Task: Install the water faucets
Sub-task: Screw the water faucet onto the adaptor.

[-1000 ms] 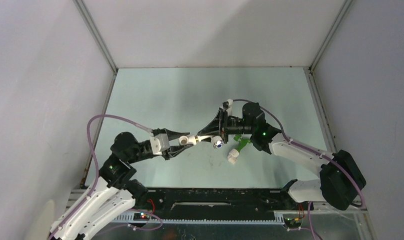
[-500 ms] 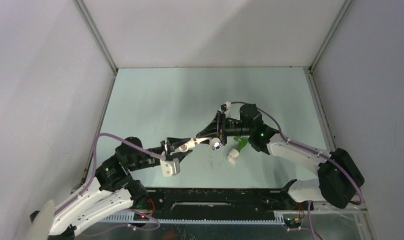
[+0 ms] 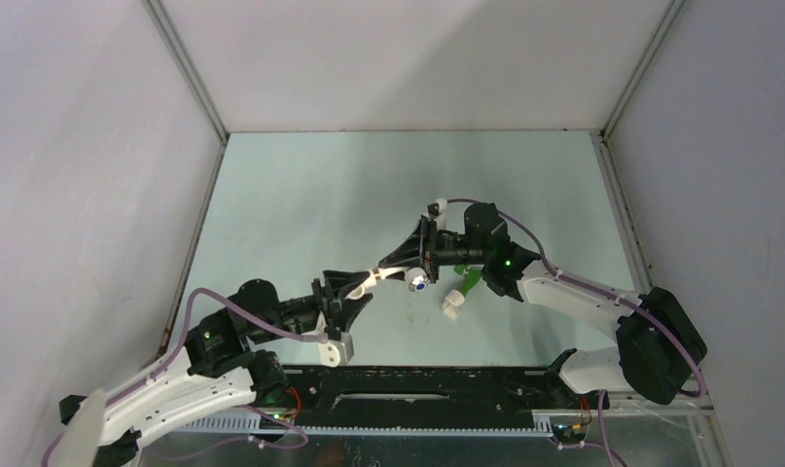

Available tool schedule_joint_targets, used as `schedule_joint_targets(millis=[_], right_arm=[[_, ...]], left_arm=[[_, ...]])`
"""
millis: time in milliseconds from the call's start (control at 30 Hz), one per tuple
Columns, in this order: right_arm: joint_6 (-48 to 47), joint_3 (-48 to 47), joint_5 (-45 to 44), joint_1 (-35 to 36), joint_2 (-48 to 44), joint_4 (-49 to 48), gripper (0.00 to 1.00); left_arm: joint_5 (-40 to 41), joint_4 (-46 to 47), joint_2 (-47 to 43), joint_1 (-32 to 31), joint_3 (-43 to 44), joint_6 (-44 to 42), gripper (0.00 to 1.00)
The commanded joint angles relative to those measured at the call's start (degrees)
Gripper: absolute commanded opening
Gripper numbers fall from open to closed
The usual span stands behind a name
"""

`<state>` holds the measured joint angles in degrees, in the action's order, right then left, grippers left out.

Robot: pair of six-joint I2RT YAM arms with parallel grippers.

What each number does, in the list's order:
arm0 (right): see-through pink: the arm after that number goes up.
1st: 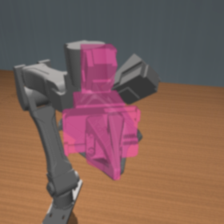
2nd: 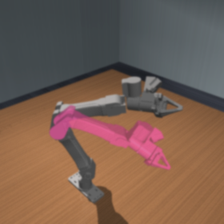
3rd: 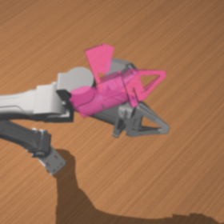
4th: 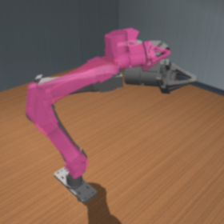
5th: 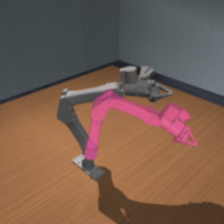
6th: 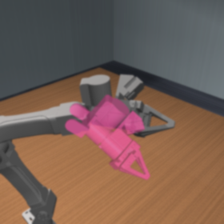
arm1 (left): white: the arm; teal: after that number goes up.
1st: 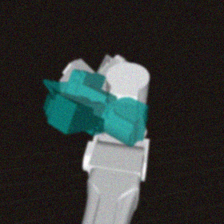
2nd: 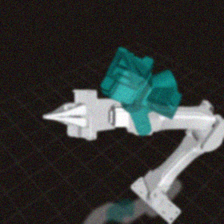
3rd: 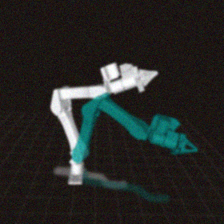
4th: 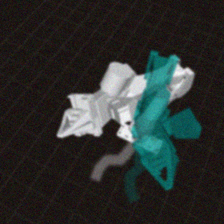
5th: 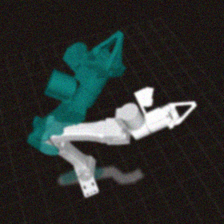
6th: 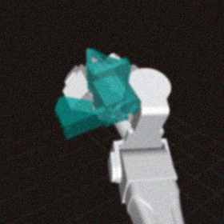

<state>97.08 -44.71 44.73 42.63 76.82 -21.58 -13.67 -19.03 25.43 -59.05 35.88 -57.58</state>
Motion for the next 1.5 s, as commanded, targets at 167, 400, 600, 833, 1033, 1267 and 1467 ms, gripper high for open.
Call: schedule_joint_targets(millis=[167, 400, 600, 833, 1033, 1267, 1467], right_arm=[[-1.62, -1.35, -3.77, -0.57, -1.57, -1.10, 0.00], [-10.17, -1.35, -4.70, -3.56, -5.95, 3.64, 0.00], [-29.73, -1.35, -7.74, -6.81, -15.09, 10.04, 0.00], [-56.39, -1.35, -10.42, -6.97, -27.11, 13.27, 0.00], [-68.41, -1.35, -7.50, -7.11, -31.90, 9.78, 0.00], [-62.55, -1.35, -5.93, -7.20, -30.46, -1.31, 0.00], [-57.42, -1.35, -8.38, -7.23, -29.09, -4.19, 0.00]], left_arm=[[0.30, 7.00, -1.62, -1.42, -1.34, 4.64, 1.00], [8.69, 12.26, -3.70, -1.42, 0.45, 21.44, 1.00], [27.92, 8.31, -0.48, -1.06, 10.64, 52.25, 1.00], [22.57, -12.72, 16.35, 6.13, 29.03, 75.35, 1.00], [-13.30, 6.20, 20.15, 22.30, 21.78, 98.60, 0.94], [-29.69, 40.00, 22.67, 26.44, 10.10, 120.16, 0.90], [-32.69, 47.09, 24.76, 26.23, 7.57, 124.92, 0.89]])
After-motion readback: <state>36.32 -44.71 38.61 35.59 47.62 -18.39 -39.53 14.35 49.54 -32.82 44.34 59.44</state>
